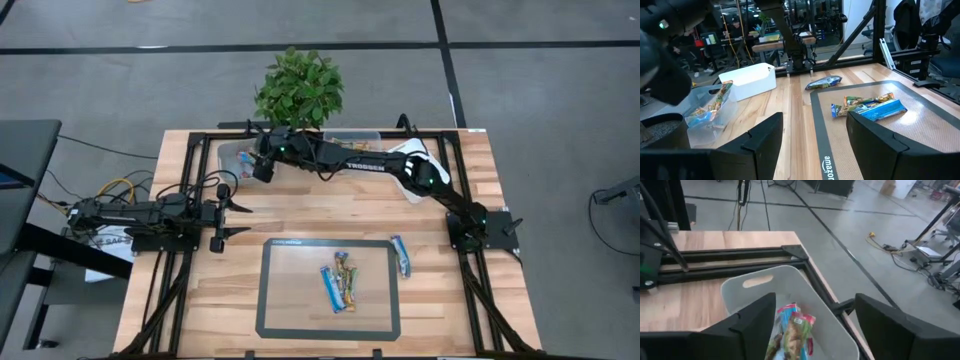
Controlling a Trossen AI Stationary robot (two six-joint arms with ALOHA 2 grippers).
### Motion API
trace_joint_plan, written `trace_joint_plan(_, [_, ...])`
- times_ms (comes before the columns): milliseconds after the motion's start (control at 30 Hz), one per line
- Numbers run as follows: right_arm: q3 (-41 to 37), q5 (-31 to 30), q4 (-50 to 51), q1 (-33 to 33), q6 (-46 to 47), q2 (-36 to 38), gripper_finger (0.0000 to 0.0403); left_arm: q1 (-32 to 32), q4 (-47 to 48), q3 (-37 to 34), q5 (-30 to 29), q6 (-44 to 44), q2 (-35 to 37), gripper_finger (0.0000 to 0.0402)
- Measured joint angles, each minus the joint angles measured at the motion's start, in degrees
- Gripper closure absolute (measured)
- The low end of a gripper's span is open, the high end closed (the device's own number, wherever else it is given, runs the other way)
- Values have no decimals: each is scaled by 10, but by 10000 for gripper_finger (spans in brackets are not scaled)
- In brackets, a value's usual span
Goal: Pick and place Granola Bars by type
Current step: Put the blue granola bar into the white bin
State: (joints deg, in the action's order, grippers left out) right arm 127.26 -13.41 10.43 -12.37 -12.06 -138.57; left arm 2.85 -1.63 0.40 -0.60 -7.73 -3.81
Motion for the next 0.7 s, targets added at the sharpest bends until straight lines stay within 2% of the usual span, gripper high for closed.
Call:
trace_joint_plan(400, [-6, 0, 180, 59, 6, 41, 138, 0, 0, 0, 0, 0, 0, 189])
trace_joint_plan(467, [-36, -1, 199, 67, 12, 59, 138, 0, 0, 0, 0, 0, 0, 189])
trace_joint_plan(533, [-85, -1, 173, 75, 19, 83, 138, 0, 0, 0, 0, 0, 0, 189])
trace_joint_plan(700, [-274, -1, 80, 95, 73, 178, 138, 0, 0, 0, 0, 0, 0, 189])
